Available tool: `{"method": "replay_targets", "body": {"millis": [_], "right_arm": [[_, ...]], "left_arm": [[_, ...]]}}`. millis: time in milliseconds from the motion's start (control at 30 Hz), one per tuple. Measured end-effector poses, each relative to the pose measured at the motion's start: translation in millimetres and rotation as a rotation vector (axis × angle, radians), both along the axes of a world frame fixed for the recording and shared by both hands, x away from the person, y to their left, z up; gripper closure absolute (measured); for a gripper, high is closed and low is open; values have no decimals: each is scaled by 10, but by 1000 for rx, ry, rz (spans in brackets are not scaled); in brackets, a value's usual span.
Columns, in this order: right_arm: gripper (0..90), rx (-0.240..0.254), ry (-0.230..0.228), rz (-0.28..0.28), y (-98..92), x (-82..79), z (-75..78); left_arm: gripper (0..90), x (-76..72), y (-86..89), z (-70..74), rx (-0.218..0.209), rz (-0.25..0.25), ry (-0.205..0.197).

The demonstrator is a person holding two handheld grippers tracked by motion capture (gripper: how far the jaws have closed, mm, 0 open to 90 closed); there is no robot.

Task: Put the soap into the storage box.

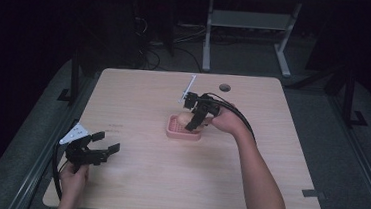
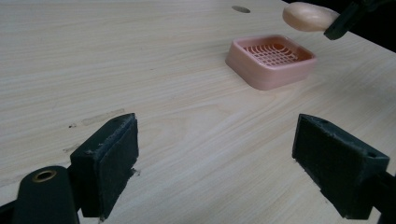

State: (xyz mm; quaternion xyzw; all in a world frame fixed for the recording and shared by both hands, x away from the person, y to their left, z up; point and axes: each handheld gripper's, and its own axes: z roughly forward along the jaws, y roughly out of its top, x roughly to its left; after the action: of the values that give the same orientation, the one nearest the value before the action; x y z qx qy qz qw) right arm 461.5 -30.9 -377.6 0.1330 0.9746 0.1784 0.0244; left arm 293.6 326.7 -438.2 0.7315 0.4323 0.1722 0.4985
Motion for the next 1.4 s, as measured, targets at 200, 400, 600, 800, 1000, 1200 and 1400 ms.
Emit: {"method": "replay_targets", "body": {"millis": [200, 400, 600, 800, 1000, 1200, 1400], "right_arm": [[318, -8, -1, 7, 56, 57, 48], [318, 11, 3, 10, 102, 108, 38], [318, 3, 25, 11, 123, 150, -31], [318, -11, 32, 12, 176, 177, -109], [318, -18, 39, 21, 236, 198, -174], [317, -24, 54, 11, 234, 238, -230], [317, -33, 64, 8, 222, 272, -285]], "left_arm": [[143, -1, 0, 1, -4, 2, 0], [143, -2, 7, 2, 0, 0, 0], [143, 0, 6, 2, -2, 1, 1], [142, -1, 5, 2, -4, 1, 0], [142, -1, 9, 3, -7, 3, 1], [142, 3, 4, -1, -8, 4, 4], [142, 5, 8, 0, -10, 7, 4]]}}
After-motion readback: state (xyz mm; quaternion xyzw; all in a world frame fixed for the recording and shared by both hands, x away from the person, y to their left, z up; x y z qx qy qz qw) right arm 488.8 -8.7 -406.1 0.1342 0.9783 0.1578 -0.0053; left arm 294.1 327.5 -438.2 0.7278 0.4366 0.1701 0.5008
